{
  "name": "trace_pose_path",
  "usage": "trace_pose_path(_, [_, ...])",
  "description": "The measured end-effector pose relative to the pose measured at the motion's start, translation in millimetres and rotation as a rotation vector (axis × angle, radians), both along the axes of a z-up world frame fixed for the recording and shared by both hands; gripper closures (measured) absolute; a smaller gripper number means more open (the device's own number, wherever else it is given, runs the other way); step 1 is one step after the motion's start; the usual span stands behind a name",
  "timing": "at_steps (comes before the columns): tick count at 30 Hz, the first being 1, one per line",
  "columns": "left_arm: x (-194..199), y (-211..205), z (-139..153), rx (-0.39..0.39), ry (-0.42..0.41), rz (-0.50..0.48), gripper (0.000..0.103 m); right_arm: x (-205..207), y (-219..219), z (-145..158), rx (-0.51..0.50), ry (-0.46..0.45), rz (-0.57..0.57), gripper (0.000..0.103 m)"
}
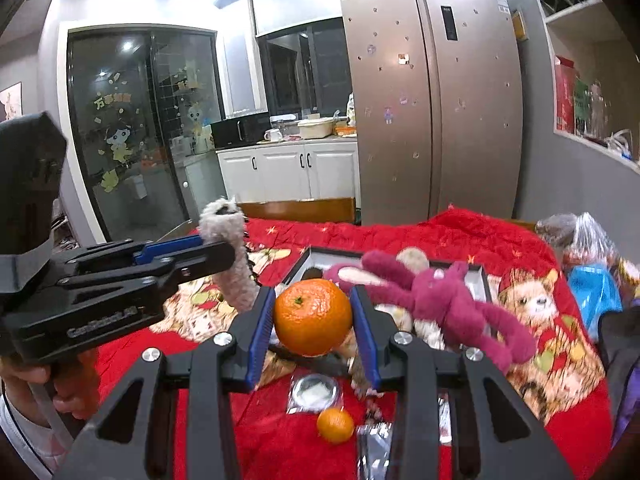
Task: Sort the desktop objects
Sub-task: 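Lift and carry the scrunchie and orange over the black tray with both tools, then open both tools to drop the scrunchie and orange into the tray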
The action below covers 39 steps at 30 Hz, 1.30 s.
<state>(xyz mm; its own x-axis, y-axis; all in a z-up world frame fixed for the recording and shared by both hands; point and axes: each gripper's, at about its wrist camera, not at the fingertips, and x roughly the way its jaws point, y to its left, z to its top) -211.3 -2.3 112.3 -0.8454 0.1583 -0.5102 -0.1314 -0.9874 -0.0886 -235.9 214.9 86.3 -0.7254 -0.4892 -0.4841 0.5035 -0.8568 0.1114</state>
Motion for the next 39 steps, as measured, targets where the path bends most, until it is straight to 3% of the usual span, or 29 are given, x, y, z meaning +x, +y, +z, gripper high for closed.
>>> trace_pose_path(9, [-65, -23, -15, 0.011, -0.036, 0.060, 0.078, -71, -16, 6, -0.010, -0.011, -0.030, 0.064])
trace_pose_path(14, [-82, -34, -32, 0.052, -0.035, 0.026, 0.078, -107, -25, -11, -0.019, -0.048, -0.023, 0.064])
trace_pose_path(19, [-103, -36, -59, 0.056, -0.102, 0.021, 0.078, -127, -29, -41, 0.006, -0.082, -0.027, 0.064])
trace_pose_path(23, [-104, -37, -62, 0.060, -0.096, 0.025, 0.078, -143, -26, -73, 0.030, -0.156, -0.032, 0.064])
trace_pose_path(28, [-105, -33, -61, 0.035, -0.091, 0.031, 0.078, -147, -19, -93, 0.043, -0.186, -0.044, 0.064])
trace_pose_path(39, [-105, -33, -59, 0.045, -0.103, 0.020, 0.078, -156, -10, -99, 0.023, -0.208, -0.043, 0.064])
